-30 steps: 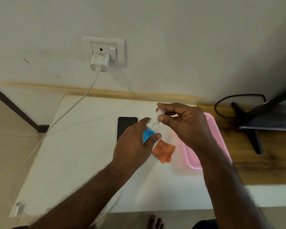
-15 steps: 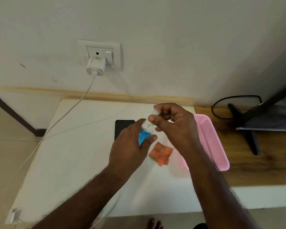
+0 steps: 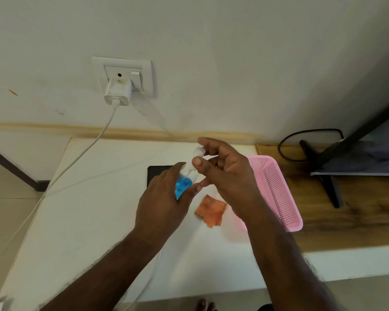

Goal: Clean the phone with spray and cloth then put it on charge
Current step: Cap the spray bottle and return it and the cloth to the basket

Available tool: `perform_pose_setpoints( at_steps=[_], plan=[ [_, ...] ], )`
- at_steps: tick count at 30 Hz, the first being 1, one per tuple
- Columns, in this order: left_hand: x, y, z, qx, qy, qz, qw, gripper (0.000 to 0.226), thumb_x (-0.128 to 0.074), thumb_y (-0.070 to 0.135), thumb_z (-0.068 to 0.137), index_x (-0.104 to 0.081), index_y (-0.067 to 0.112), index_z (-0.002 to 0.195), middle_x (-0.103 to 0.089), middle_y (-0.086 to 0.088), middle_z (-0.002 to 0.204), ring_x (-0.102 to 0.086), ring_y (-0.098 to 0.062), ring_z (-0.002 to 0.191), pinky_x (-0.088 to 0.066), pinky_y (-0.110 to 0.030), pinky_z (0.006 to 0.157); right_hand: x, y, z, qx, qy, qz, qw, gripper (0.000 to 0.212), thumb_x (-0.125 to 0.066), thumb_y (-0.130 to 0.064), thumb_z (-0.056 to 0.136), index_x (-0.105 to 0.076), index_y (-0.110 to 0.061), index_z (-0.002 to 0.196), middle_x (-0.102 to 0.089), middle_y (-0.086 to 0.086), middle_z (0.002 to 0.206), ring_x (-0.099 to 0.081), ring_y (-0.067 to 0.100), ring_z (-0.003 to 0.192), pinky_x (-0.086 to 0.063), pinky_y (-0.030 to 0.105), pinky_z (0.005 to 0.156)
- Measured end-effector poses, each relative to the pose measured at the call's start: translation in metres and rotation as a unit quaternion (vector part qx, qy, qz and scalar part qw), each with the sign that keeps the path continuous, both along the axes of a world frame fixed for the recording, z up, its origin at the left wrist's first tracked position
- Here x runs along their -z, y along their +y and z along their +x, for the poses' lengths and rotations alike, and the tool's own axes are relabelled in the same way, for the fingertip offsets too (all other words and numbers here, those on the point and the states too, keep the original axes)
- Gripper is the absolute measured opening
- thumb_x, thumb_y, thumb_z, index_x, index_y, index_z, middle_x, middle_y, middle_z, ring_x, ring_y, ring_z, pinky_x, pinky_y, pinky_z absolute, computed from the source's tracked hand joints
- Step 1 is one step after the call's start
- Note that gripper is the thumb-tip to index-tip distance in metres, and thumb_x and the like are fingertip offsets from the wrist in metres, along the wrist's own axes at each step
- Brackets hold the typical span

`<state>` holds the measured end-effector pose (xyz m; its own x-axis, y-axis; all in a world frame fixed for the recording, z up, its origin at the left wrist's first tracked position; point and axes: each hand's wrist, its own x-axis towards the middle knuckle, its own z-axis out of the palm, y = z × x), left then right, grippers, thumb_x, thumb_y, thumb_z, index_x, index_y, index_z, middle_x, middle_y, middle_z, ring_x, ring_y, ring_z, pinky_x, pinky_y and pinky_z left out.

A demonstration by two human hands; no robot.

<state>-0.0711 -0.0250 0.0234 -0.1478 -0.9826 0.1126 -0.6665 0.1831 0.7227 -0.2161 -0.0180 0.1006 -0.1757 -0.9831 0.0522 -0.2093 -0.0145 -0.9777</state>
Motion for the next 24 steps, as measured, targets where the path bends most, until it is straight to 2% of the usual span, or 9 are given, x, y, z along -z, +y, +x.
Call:
perform_pose_setpoints(
  at_steps=[3, 7, 10, 12, 15, 17, 19, 21, 24],
  plan=[
    [0.002, -0.001, -0.001, 0.003, 0.001, 0.004, 1.000, 0.073, -0.042, 0.074, 0.083, -0.047, 0.028, 0.139, -0.066, 0.005, 0.120, -0.057, -0.009, 0.100, -0.041, -0.024, 0.082, 0.001, -0.001, 0.001, 0.004, -0.019, -0.022, 1.000, 0.020, -0.074, -0.018, 0.086, -0.070, -0.033, 0.099, -0.073, -0.007, 0.093, -0.070, 0.020, 0.085, -0.058, 0.022, 0.060],
    [0.001, 0.001, -0.002, 0.003, -0.002, 0.003, 1.000, 0.073, -0.040, 0.076, 0.082, -0.047, 0.030, 0.139, -0.066, 0.007, 0.119, -0.051, -0.004, 0.096, -0.040, -0.022, 0.080, 0.004, -0.003, 0.004, 0.024, 0.015, -0.013, 1.000, 0.017, -0.078, -0.027, 0.082, -0.063, -0.030, 0.090, -0.071, -0.009, 0.088, -0.070, 0.018, 0.082, -0.059, 0.025, 0.062],
    [-0.001, 0.001, -0.003, 0.003, 0.000, 0.012, 1.000, 0.076, -0.039, 0.077, 0.080, -0.048, 0.030, 0.139, -0.066, 0.006, 0.121, -0.051, -0.005, 0.096, -0.040, -0.023, 0.081, 0.006, -0.004, 0.003, 0.032, -0.001, 0.004, 0.999, 0.030, -0.081, -0.042, 0.075, -0.061, -0.034, 0.097, -0.070, -0.008, 0.092, -0.069, 0.018, 0.087, -0.061, 0.030, 0.067],
    [-0.002, 0.000, -0.003, 0.003, 0.005, 0.021, 1.000, 0.074, -0.044, 0.074, 0.082, -0.048, 0.029, 0.140, -0.065, 0.005, 0.123, -0.057, -0.009, 0.100, -0.042, -0.023, 0.084, 0.005, -0.003, 0.001, 0.009, -0.023, 0.003, 1.000, 0.032, -0.077, -0.047, 0.076, -0.063, -0.042, 0.104, -0.070, -0.009, 0.095, -0.068, 0.018, 0.090, -0.061, 0.028, 0.067],
    [-0.001, 0.001, -0.002, 0.011, 0.011, 0.013, 1.000, 0.068, -0.051, 0.068, 0.086, -0.046, 0.029, 0.141, -0.065, 0.005, 0.124, -0.060, -0.013, 0.106, -0.046, -0.025, 0.086, 0.006, -0.003, 0.002, 0.007, -0.023, -0.023, 0.999, 0.015, -0.075, -0.031, 0.084, -0.071, -0.037, 0.097, -0.072, -0.008, 0.094, -0.069, 0.019, 0.086, -0.056, 0.021, 0.058],
    [-0.001, 0.003, -0.002, 0.019, 0.012, 0.007, 1.000, 0.068, -0.050, 0.069, 0.085, -0.046, 0.030, 0.141, -0.065, 0.006, 0.125, -0.060, -0.013, 0.107, -0.044, -0.024, 0.086, 0.008, -0.004, 0.004, 0.036, -0.021, -0.026, 0.999, 0.011, -0.078, -0.030, 0.081, -0.070, -0.031, 0.088, -0.073, -0.007, 0.087, -0.070, 0.018, 0.079, -0.057, 0.021, 0.056],
    [-0.002, 0.004, -0.004, 0.020, 0.015, 0.011, 1.000, 0.073, -0.045, 0.072, 0.082, -0.048, 0.029, 0.141, -0.065, 0.005, 0.126, -0.062, -0.016, 0.109, -0.044, -0.025, 0.088, 0.011, -0.005, 0.007, 0.056, -0.003, -0.025, 0.998, 0.019, -0.081, -0.038, 0.076, -0.067, -0.028, 0.084, -0.071, -0.007, 0.082, -0.069, 0.018, 0.077, -0.059, 0.027, 0.059],
    [-0.005, 0.004, -0.005, 0.025, 0.021, 0.014, 0.999, 0.075, -0.042, 0.075, 0.079, -0.049, 0.029, 0.139, -0.066, 0.006, 0.124, -0.063, -0.016, 0.107, -0.047, -0.028, 0.090, 0.014, -0.005, 0.009, 0.058, 0.010, -0.020, 0.998, 0.027, -0.081, -0.043, 0.071, -0.064, -0.027, 0.084, -0.069, -0.010, 0.079, -0.068, 0.015, 0.076, -0.060, 0.025, 0.062],
    [-0.011, 0.003, -0.002, 0.047, 0.061, 0.020, 0.997, 0.060, -0.041, 0.080, 0.078, -0.051, 0.043, 0.125, -0.063, 0.026, 0.103, -0.063, 0.002, 0.092, -0.051, -0.015, 0.080, 0.015, -0.005, 0.004, 0.036, 0.014, -0.006, 0.999, 0.040, -0.086, -0.042, 0.067, -0.062, -0.031, 0.098, -0.068, -0.015, 0.088, -0.065, 0.010, 0.077, -0.055, 0.017, 0.062]
  ],
)
